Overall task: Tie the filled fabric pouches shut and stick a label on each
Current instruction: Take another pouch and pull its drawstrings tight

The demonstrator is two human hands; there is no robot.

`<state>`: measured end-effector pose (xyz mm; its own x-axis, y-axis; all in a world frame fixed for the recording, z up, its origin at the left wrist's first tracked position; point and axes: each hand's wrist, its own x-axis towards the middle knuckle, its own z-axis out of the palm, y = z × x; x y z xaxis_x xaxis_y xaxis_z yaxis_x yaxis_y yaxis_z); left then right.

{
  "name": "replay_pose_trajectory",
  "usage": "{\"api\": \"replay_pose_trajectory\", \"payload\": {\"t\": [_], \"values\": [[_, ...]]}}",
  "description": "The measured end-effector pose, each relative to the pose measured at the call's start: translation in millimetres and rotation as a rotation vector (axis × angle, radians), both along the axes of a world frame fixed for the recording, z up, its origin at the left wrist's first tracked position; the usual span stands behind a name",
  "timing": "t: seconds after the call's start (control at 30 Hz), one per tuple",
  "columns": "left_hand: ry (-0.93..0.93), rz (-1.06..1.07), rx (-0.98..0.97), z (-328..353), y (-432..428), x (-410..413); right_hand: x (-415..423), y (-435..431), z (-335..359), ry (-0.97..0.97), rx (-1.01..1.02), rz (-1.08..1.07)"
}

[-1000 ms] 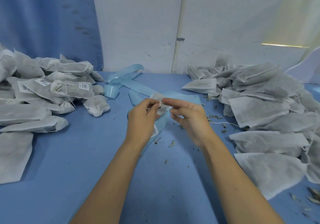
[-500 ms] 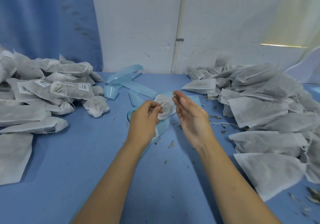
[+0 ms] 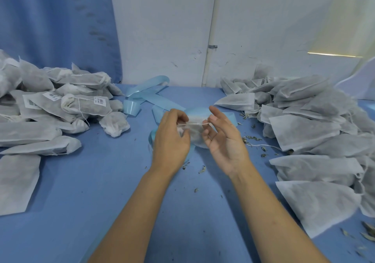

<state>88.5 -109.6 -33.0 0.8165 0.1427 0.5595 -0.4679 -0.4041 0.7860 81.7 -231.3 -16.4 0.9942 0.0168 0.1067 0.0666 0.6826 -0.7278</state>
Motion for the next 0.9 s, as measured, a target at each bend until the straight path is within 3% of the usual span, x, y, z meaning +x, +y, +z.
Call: {"api": "replay_pose_trajectory", "payload": {"t": [0.2,0.57,0.9], "values": [[0.043,0.016,-0.263,9,4,2,0,-4,2,-0.016,0.049,0.061],[-0.033,0.144,-0.418,15,1,-2,5,7,-1,0.041,-0.373,-0.152],[0.246,0.042,-0.785,22,9,9,5,8,-5,0.118,-0.437,-0.139]]}}
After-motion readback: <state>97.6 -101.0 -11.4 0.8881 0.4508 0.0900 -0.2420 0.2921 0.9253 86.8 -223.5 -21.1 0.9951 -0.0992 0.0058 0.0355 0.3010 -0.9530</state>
